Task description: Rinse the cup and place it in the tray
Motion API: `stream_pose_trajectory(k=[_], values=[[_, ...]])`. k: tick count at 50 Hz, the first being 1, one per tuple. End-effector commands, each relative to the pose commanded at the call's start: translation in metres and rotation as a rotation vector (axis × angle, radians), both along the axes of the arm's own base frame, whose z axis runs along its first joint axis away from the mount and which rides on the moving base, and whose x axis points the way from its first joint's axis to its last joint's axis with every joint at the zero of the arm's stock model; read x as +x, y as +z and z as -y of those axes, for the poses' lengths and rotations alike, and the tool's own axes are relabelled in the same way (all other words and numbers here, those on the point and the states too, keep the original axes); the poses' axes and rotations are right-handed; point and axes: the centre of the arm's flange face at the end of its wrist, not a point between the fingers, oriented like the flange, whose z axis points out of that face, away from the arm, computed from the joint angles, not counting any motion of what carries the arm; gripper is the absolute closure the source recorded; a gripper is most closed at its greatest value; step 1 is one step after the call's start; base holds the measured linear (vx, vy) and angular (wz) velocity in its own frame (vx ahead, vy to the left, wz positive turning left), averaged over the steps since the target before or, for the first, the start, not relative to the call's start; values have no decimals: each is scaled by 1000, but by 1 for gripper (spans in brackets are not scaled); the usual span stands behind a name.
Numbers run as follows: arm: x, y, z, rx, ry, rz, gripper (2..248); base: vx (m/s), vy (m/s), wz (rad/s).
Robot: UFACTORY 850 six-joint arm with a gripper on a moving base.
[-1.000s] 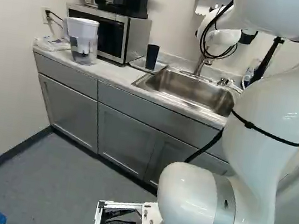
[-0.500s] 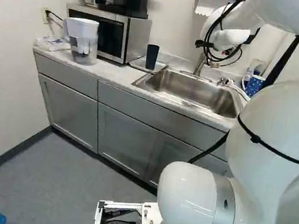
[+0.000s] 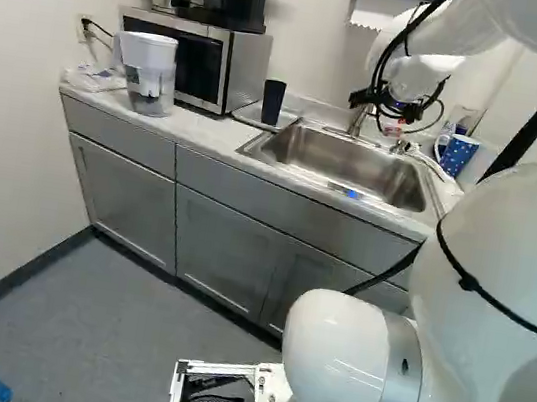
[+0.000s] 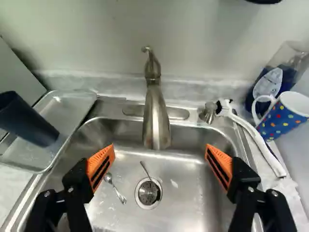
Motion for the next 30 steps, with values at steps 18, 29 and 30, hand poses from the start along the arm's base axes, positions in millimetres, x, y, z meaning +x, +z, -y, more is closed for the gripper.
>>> stream_pose_trajectory(k=[18,29,30], values=[[-32,-13,-6,60,-11,-162,3,0,0,0],[-39,-17,-8,76,-11,-207,3,0,0,0],[-39,-17,-9,77,-11,-209,3,0,0,0]])
